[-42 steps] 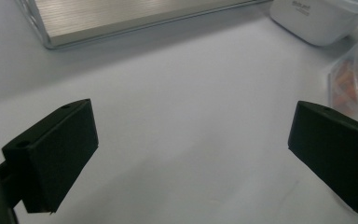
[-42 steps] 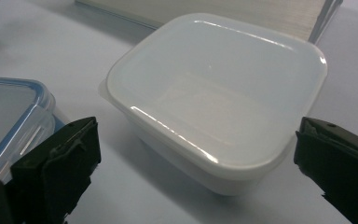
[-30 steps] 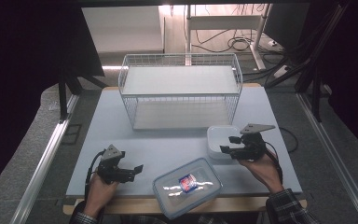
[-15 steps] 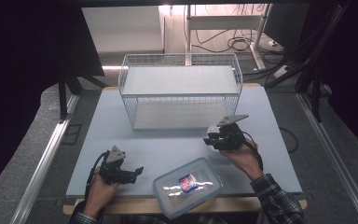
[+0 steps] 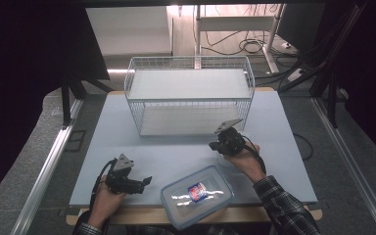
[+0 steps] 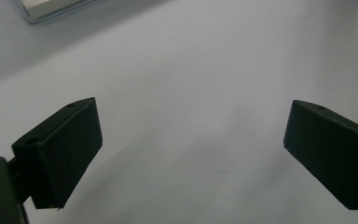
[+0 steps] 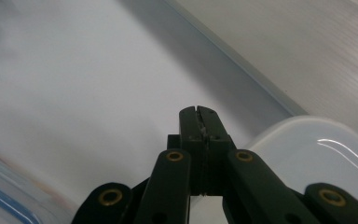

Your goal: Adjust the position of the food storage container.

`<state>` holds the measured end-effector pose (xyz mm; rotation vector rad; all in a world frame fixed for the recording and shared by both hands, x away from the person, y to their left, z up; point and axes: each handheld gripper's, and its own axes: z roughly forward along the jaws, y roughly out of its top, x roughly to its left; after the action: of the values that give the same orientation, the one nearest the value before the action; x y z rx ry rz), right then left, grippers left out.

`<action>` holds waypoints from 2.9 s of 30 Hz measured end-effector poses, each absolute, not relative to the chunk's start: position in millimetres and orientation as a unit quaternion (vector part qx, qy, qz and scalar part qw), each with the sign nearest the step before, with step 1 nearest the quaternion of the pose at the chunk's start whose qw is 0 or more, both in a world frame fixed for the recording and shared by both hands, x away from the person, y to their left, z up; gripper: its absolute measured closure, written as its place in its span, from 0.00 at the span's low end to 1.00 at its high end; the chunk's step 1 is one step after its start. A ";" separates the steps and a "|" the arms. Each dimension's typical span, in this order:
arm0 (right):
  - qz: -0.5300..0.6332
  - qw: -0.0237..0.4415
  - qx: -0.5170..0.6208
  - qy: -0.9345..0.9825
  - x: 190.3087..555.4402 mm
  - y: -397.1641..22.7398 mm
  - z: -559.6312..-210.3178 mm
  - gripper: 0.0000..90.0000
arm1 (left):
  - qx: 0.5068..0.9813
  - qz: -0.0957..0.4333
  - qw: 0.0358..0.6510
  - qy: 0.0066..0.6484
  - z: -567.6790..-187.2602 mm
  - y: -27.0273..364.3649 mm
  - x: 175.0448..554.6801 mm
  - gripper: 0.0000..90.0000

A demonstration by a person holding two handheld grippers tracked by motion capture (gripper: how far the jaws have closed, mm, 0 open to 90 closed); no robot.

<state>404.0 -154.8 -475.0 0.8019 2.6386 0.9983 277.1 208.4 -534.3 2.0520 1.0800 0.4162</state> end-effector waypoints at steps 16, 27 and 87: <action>0.339 0.128 0.322 0.875 404.3 -207.2 -474.8 1.00 | 0.800 0.146 0.395 0.428 -534.2 209.3 277.7 0.05; 0.339 0.135 0.365 0.856 402.6 -238.6 -473.9 1.00 | 0.807 0.125 0.397 0.420 -533.8 205.1 276.7 0.08; 0.338 0.008 0.316 0.887 278.4 -229.1 -493.7 1.00 | 0.823 0.005 0.397 0.407 -523.5 154.8 222.7 0.99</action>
<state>278.4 -229.1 -493.7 0.9862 2.7712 1.0566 222.7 154.8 -523.5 2.0853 1.0302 0.0115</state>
